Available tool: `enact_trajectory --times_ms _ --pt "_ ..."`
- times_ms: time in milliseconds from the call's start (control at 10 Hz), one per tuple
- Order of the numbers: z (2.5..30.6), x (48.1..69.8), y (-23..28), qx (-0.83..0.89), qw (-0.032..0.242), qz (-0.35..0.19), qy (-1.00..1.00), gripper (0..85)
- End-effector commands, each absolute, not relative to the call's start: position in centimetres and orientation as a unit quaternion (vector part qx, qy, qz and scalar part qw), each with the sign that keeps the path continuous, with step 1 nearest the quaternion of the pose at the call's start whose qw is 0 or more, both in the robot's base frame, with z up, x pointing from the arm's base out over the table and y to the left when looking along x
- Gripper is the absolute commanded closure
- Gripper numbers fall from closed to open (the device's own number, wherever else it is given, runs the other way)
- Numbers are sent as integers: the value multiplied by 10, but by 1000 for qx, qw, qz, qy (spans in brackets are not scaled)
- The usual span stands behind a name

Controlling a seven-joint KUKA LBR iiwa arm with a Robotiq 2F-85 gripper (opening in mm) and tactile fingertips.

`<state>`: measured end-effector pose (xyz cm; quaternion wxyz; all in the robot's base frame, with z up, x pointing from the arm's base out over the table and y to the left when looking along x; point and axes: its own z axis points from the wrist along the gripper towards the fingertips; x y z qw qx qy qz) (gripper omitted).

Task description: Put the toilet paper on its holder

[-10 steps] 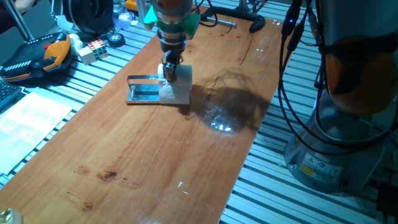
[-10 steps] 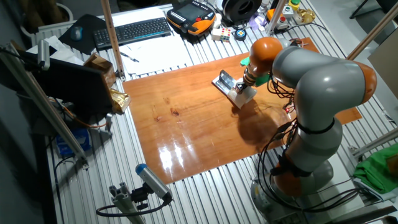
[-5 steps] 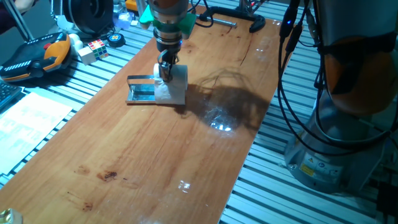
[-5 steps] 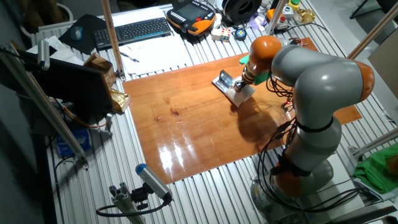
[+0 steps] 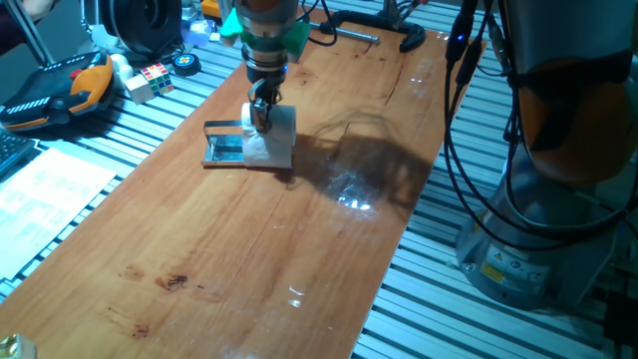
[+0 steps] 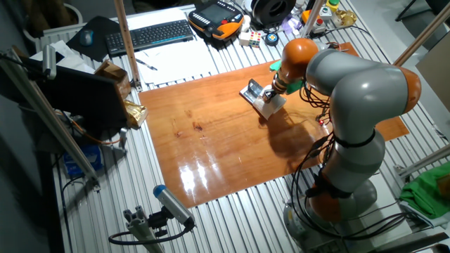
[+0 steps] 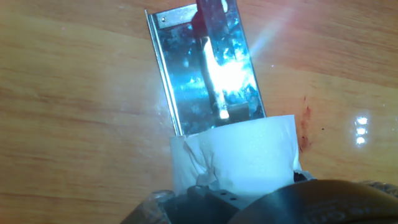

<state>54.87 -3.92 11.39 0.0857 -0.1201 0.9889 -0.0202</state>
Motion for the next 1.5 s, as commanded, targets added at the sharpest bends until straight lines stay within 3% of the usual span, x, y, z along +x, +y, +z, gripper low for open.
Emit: enact_trajectory --times_ms 0,1400 --pt "114 550 -38 -121 86 -20 989 843" --pt "110 581 -18 -119 77 -21 990 843"
